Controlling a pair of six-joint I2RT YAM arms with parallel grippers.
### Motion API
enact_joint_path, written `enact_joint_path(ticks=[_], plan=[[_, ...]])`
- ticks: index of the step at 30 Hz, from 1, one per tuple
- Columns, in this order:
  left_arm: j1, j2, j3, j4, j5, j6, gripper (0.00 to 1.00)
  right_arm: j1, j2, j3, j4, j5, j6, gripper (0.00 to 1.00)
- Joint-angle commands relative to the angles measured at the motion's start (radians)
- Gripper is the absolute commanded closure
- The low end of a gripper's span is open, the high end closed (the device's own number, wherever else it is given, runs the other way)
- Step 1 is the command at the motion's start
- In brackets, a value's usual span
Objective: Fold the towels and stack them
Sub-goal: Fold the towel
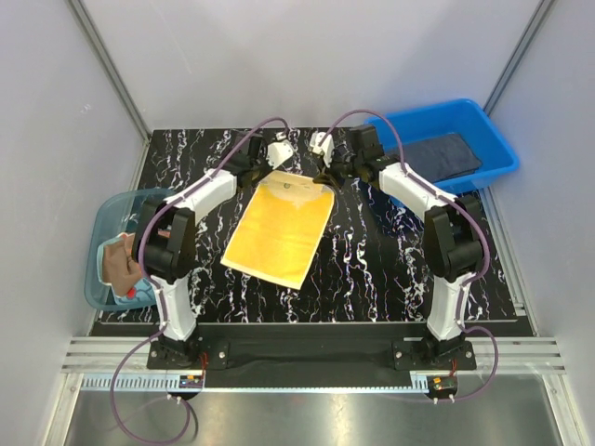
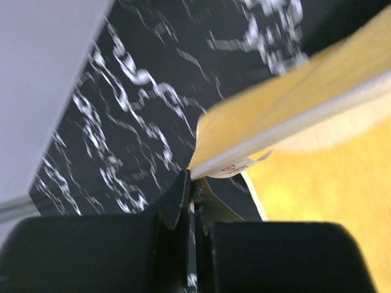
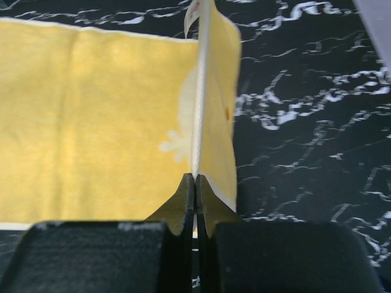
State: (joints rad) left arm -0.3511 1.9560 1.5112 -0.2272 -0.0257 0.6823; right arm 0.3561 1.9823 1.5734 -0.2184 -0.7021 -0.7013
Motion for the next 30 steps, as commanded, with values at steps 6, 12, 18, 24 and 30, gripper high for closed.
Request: enact_joint_path(ticks=[6, 12, 18, 24, 30], plan=[[0.032, -0.307, -0.255, 0.028, -0.146, -0.092, 0.99, 0.124, -0.198, -0.131, -0.16, 0.043, 0.077, 1.0], [0.034, -0.425, -0.376, -0.093, -0.141, -0.162, 0.93, 0.193, -0.257, -0.269, -0.125, 0.018, 0.184, 1.0], [0.032, -0.537, -0.528, -0.113, -0.121, -0.282, 0.92, 0.231, -0.275, -0.381, -0.122, 0.02, 0.275, 1.0], [0.024, -0.588, -0.597, -0.156, -0.169, -0.375, 0.8, 0.297, -0.26, -0.464, -0.088, -0.026, 0.332, 0.95], [0.018, -0.614, -0.554, -0.25, -0.285, -0.51, 0.68, 0.353, -0.22, -0.487, -0.111, -0.079, 0.437, 0.72]])
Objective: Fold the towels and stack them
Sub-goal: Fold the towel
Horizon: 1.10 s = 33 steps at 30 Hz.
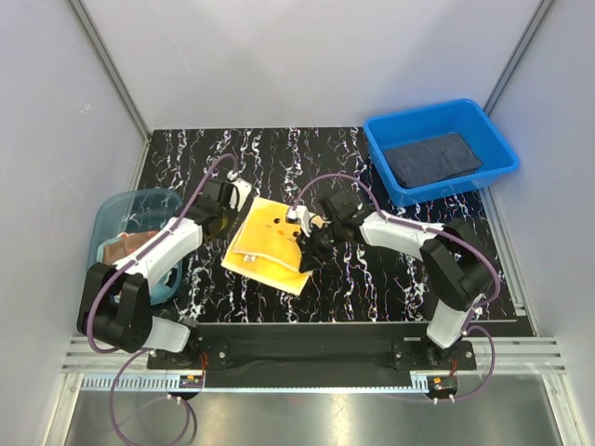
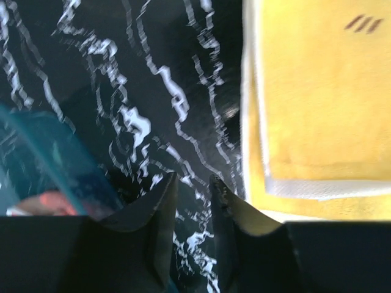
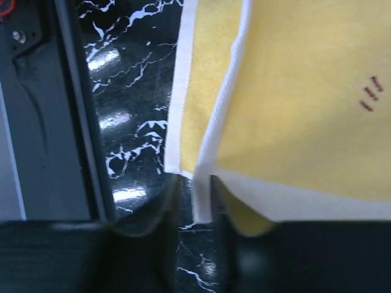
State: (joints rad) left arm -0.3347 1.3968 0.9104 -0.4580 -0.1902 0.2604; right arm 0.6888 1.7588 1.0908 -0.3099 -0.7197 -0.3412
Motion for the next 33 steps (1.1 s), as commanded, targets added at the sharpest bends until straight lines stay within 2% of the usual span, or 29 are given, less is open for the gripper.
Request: enact_joint_path(ticks=[1, 3, 4, 7, 9, 10, 14, 18, 21, 25, 29, 33], plan=[[0.003, -0.053, 0.054, -0.033, -0.142, -0.107, 0.66, 0.023, 0.004, -0.012, -0.02, -0.067, 0.102, 0.61], [0.003, -0.027, 0.103, -0.056, -0.143, -0.165, 0.6, 0.023, -0.005, -0.02, -0.015, -0.087, 0.125, 0.56], [0.005, 0.008, 0.135, -0.082, -0.103, -0.205, 0.6, 0.023, -0.04, -0.031, 0.011, -0.095, 0.155, 0.51], [0.005, 0.068, 0.172, -0.106, -0.052, -0.286, 0.6, 0.023, -0.091, -0.054, 0.066, -0.078, 0.239, 0.47], [0.005, 0.108, 0.18, -0.11, 0.007, -0.344, 0.61, 0.021, -0.12, -0.055, 0.123, 0.066, 0.319, 0.47], [0.005, 0.141, 0.179, -0.11, 0.014, -0.363, 0.62, 0.023, -0.117, -0.036, 0.121, 0.125, 0.417, 0.48], [0.017, 0.206, 0.16, -0.076, 0.102, -0.43, 0.63, 0.023, -0.058, 0.032, 0.072, 0.296, 0.547, 0.56], [0.023, 0.235, 0.127, -0.041, 0.184, -0.542, 0.63, 0.021, 0.025, 0.063, 0.083, 0.443, 0.625, 0.73], [0.025, 0.242, 0.108, -0.038, 0.173, -0.585, 0.65, 0.021, 0.102, 0.106, 0.081, 0.509, 0.62, 0.74], [0.02, 0.206, 0.042, 0.036, 0.184, -0.664, 0.67, 0.011, 0.197, 0.196, 0.011, 0.592, 0.518, 0.77], [0.013, 0.142, -0.079, 0.177, 0.291, -0.76, 0.67, -0.05, 0.228, 0.215, -0.003, 0.638, 0.446, 0.8], [-0.009, 0.148, -0.1, 0.272, 0.351, -0.84, 0.68, -0.162, 0.217, 0.227, -0.017, 0.645, 0.378, 0.8]])
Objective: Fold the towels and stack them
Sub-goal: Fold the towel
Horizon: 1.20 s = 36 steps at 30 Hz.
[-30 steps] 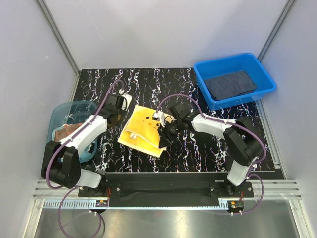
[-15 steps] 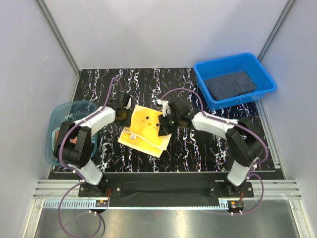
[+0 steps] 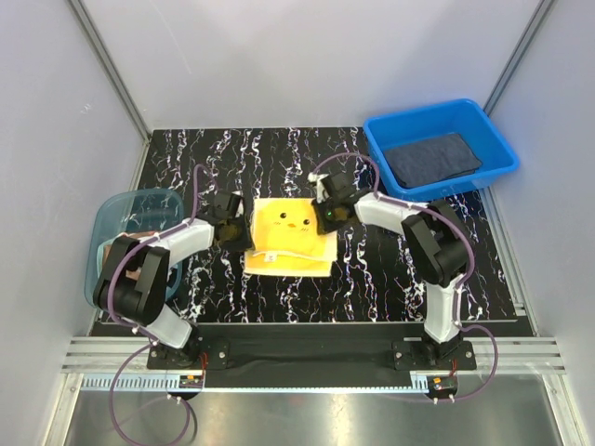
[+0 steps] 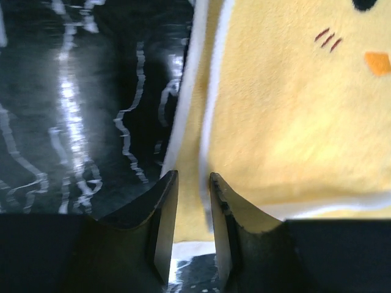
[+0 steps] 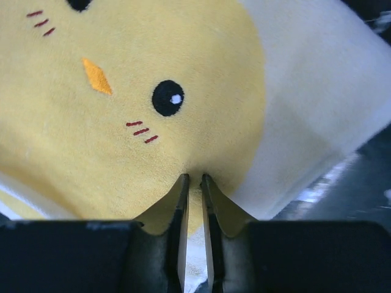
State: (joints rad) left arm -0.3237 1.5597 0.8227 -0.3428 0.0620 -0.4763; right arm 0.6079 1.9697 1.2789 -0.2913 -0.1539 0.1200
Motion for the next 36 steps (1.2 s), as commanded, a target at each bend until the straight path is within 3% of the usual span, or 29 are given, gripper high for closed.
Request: enact_joint_path(ticks=[1, 5, 9, 14, 21, 27, 36], plan=[[-0.028, 0.0, -0.001, 0.168, 0.12, -0.113, 0.68, -0.098, 0.004, 0.054, -0.043, 0.076, -0.107, 0.8], [-0.049, 0.033, 0.09, 0.099, 0.021, -0.082, 0.69, -0.132, 0.0, 0.123, -0.12, -0.005, -0.106, 0.78], [-0.051, -0.006, 0.144, 0.01, -0.123, -0.016, 0.68, -0.131, -0.093, 0.106, -0.118, -0.151, -0.005, 0.7], [-0.052, -0.099, 0.066, 0.091, 0.034, -0.071, 0.63, -0.135, -0.173, 0.14, -0.213, -0.043, 0.124, 0.63], [-0.061, -0.133, -0.104, 0.376, 0.235, -0.339, 0.59, -0.172, -0.235, 0.099, -0.302, 0.042, 0.279, 0.59], [-0.107, -0.087, -0.102, 0.378, 0.223, -0.389, 0.57, -0.186, -0.282, -0.03, -0.244, 0.065, 0.36, 0.58], [-0.127, -0.087, -0.138, 0.346, 0.119, -0.406, 0.57, -0.229, -0.302, -0.171, -0.132, 0.062, 0.342, 0.59]])
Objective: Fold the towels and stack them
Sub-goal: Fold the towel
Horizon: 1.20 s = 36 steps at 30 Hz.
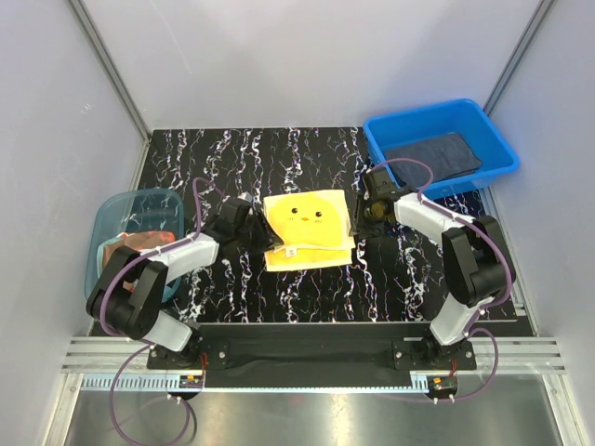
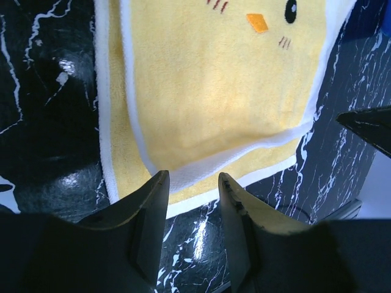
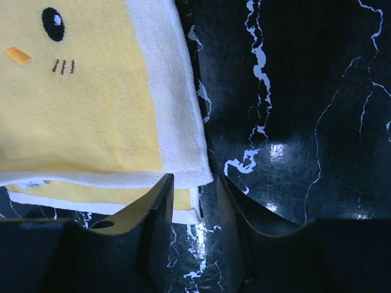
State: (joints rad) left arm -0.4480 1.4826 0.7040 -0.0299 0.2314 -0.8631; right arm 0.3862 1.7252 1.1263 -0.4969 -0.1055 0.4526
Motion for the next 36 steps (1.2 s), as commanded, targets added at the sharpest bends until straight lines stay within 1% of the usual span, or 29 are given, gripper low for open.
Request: enact_joint_path(ticks=[1, 7, 16, 21, 24, 25, 28, 29, 30, 32, 34, 36], plan=[[-0.003, -0.012, -0.021, 0.033, -0.064, -0.022, 0.57, -0.01, -0.059, -0.025, 0.086, 0.015, 0.008, 0.59], [-0.003, -0.021, -0.032, 0.015, -0.079, -0.037, 0.56, -0.013, -0.036, -0.036, 0.087, 0.027, 0.0, 0.59], [-0.003, 0.011, -0.037, 0.059, -0.07, -0.071, 0.56, -0.02, 0.0, -0.056, 0.135, 0.026, 0.015, 0.59], [-0.004, 0.027, -0.035, 0.079, -0.066, -0.076, 0.64, -0.021, 0.022, -0.062, 0.149, 0.015, 0.027, 0.59], [-0.004, 0.028, -0.032, 0.073, -0.075, -0.067, 0.69, -0.021, 0.039, -0.08, 0.167, 0.009, 0.031, 0.61], [-0.004, 0.028, -0.031, 0.071, -0.076, -0.065, 0.71, -0.021, 0.046, -0.085, 0.17, 0.007, 0.029, 0.63], [-0.004, 0.03, -0.029, 0.067, -0.079, -0.06, 0.81, -0.021, 0.062, -0.105, 0.181, -0.002, 0.032, 0.65], [-0.004, 0.028, -0.029, 0.065, -0.08, -0.059, 0.85, -0.021, 0.054, -0.121, 0.187, -0.005, 0.035, 0.68], [-0.004, 0.028, -0.026, 0.062, -0.083, -0.057, 0.93, -0.021, 0.05, -0.131, 0.199, -0.006, 0.04, 0.7], [-0.004, 0.03, -0.024, 0.058, -0.087, -0.053, 1.0, -0.021, 0.047, -0.14, 0.199, -0.007, 0.04, 0.72], [-0.004, 0.03, -0.023, 0.058, -0.089, -0.05, 1.0, -0.021, 0.045, -0.143, 0.204, -0.016, 0.038, 0.76], [-0.006, 0.031, -0.023, 0.056, -0.092, -0.05, 1.0, -0.021, 0.047, -0.142, 0.213, -0.026, 0.034, 0.82]])
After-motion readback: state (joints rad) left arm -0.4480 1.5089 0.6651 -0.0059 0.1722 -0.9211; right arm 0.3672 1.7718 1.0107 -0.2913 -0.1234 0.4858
